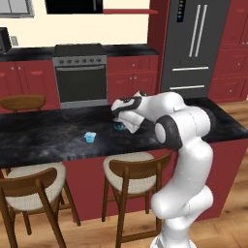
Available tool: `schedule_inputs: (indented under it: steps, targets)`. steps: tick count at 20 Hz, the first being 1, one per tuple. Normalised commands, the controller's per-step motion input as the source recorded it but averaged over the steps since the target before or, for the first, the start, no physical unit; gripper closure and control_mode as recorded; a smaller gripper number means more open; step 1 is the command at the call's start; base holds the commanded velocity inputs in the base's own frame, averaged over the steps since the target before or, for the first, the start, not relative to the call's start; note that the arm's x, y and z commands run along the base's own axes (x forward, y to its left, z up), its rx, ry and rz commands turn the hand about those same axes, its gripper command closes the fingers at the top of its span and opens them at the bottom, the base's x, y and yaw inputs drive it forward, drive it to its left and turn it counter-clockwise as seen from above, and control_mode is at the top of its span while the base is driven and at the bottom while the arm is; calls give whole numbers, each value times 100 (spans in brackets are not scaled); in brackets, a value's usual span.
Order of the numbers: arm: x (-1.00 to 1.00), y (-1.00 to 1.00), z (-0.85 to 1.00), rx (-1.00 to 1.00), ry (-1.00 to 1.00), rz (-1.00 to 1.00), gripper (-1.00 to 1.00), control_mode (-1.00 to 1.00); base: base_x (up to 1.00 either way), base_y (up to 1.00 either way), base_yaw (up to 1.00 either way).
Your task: Stack the yogurt containers by placing the smaller containers on top of the larger containers.
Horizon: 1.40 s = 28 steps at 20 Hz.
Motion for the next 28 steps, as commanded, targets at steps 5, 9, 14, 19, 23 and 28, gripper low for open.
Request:
schedule_inputs:
  steps: [5,9,14,19,23,28]
  targets:
    - [-70,-9,81,1,0,-1,100,-100,0,0,0]
    - [-65,-26,64,0,0,-1,100,-100,0,0,0]
    - [-57,-44,76,3,0,0,100,-100,0,0,0]
    - [-43,-65,72,8,-1,0,100,-100,0,0,0]
    - [-47,-78,52,10,-7,2,100,-100,0,0,0]
    - [-50,-85,38,9,-13,4,100,-100,0,0,0]
